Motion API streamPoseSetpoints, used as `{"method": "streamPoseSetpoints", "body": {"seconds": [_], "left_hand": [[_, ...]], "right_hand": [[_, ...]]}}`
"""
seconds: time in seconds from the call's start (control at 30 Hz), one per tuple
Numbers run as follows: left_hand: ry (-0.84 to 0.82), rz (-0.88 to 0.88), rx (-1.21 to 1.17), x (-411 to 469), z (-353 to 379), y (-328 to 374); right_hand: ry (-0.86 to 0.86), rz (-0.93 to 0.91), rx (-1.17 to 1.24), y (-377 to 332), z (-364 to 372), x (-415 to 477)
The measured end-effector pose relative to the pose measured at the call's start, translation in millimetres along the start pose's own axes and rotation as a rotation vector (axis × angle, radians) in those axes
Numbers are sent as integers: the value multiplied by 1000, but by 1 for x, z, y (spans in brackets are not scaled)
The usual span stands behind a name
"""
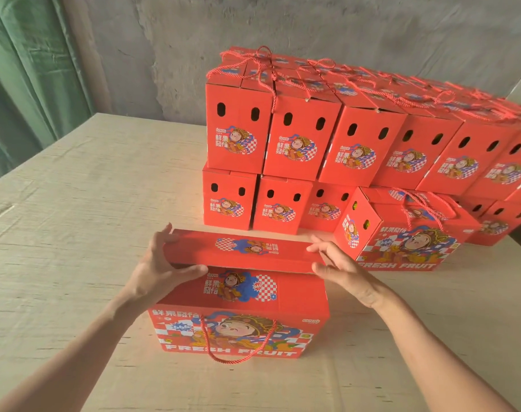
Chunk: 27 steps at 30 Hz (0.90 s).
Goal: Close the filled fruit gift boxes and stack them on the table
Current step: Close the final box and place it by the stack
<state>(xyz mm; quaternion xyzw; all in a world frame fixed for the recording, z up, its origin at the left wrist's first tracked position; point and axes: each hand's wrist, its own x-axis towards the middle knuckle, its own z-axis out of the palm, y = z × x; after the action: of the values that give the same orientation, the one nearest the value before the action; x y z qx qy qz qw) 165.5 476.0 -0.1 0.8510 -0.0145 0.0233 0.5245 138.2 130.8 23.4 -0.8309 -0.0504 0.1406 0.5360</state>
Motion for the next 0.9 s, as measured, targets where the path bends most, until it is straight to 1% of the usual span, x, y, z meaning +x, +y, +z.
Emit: {"method": "streamPoseSetpoints", "body": {"seconds": [0.07, 0.13, 0.17, 0.23, 0.3, 0.37, 0.43, 0.5, 0.67, 0.9], "left_hand": [[-11, -25, -26, -2, -1, 6], [-13, -34, 55, -1, -1, 7], [-11, -26, 161, 3, -2, 6], [-58, 21, 470, 15, -7, 7], [-182, 84, 751, 30, -11, 13], [-323, 176, 878, 44, -12, 20], [-446, 248, 919, 52, -8, 26], [-499, 269, 931, 57, -6, 28], [-460, 319, 920, 57, -7, 22], [-471, 341, 938, 56, -7, 23]], "right_hand": [[20, -40, -166, -3, 3, 8], [46, -125, -363, 1, 8, 13], [58, -155, -414, 2, 10, 13], [71, -180, -451, 3, 11, 12], [79, -194, -468, 2, 10, 10], [91, -213, -492, -1, 10, 11], [106, -237, -517, -2, 11, 10], [119, -248, -528, -3, 12, 9], [152, -273, -526, -3, 15, 9], [184, -294, -535, -1, 16, 10]]}}
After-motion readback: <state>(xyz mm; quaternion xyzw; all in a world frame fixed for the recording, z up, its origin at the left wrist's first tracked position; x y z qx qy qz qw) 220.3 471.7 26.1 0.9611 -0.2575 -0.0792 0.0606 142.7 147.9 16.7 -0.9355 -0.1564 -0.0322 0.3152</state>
